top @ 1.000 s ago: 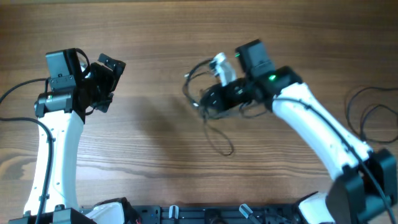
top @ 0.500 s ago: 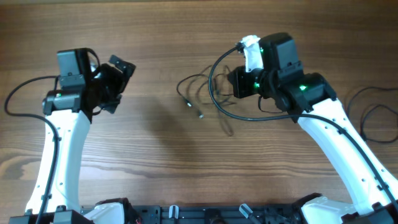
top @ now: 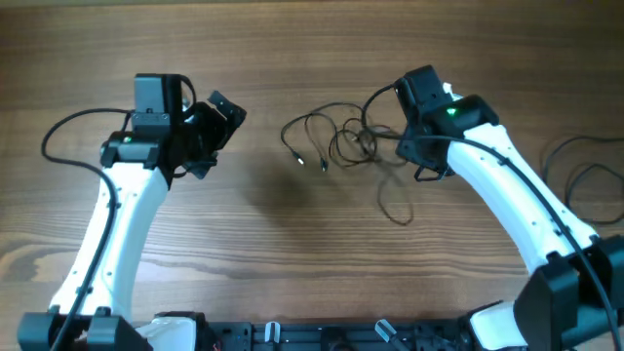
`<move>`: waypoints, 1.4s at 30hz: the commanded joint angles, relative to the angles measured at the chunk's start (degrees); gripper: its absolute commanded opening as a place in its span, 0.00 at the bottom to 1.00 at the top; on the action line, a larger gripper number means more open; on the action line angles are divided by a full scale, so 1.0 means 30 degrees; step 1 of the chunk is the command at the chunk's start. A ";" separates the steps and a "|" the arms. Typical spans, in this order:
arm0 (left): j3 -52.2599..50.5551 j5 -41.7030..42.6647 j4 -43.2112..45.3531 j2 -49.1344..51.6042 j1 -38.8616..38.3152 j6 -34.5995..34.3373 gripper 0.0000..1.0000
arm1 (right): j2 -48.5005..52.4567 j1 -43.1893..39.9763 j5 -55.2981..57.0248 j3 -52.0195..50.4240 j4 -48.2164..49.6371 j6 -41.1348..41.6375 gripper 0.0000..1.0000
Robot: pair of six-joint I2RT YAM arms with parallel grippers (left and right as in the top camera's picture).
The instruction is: Untangle cables
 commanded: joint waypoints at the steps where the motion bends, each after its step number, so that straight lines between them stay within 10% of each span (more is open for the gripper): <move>1: -0.0007 0.0255 0.0168 0.0918 -0.0896 0.0102 1.00 | 0.0350 -0.0758 0.0444 0.0233 0.0007 0.0299 0.77; 15: -0.0007 0.1894 0.7373 0.3526 -0.7118 -0.2528 1.00 | 0.0350 -0.4634 -0.4823 0.0233 0.1778 -0.1698 0.98; 28: -0.0007 0.1982 1.5169 0.9639 -0.9194 -0.6484 0.75 | 0.0357 -0.5421 -0.4816 0.0226 0.1348 -0.1705 0.99; 32: 0.0000 0.1756 1.7172 1.1009 -0.9675 -0.6564 0.55 | 0.0357 -0.5399 -0.4823 0.0211 0.1370 -0.1705 0.99; 37: 0.0000 0.1129 1.6444 1.1868 -0.9814 -0.6535 0.04 | 0.0357 -0.5399 -0.4830 0.0211 0.1450 -0.1887 1.00; 42: 0.0000 0.3024 1.6342 1.0557 -0.8561 -0.4189 0.04 | 0.0357 -0.5384 -0.8094 0.0211 0.2186 -0.6288 1.00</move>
